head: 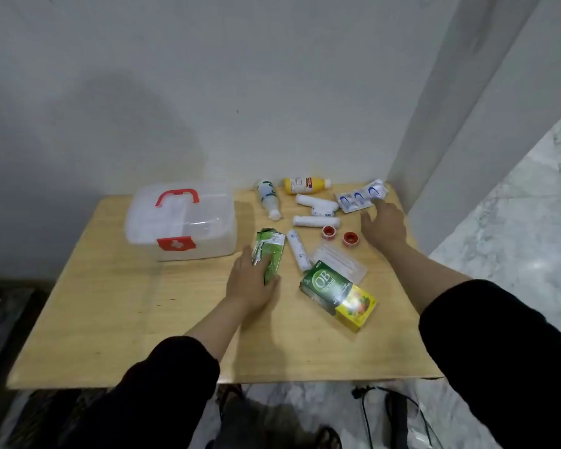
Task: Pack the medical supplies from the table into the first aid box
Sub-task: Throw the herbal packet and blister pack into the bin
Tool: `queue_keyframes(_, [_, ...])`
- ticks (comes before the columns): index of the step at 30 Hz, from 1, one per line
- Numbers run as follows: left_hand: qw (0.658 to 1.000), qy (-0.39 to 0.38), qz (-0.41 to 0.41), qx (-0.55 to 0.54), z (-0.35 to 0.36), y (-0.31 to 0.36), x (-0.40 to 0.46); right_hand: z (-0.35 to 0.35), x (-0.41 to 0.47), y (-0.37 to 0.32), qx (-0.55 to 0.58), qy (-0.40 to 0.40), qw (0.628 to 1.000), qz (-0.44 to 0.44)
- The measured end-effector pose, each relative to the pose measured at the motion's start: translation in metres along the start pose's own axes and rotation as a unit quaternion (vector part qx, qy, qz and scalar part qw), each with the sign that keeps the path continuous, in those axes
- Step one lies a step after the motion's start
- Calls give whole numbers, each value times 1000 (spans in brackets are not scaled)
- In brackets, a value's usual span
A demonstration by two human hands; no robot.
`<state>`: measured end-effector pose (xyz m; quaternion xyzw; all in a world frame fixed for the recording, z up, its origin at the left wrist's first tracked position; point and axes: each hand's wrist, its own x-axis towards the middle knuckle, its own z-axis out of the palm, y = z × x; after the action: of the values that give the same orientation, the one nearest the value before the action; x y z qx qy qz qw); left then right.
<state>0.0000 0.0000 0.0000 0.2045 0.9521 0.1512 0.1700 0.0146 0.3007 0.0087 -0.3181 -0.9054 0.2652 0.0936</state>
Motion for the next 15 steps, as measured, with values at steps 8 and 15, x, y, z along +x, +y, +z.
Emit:
queue_keyframes(8, [998, 40, -40, -36, 9, 3, -1, 14, 30, 0, -26, 4, 996, 84])
queue_keyframes(15, [994, 78, -56, -50, 8, 2, 2, 30, 42, -3, -24, -13, 988, 153])
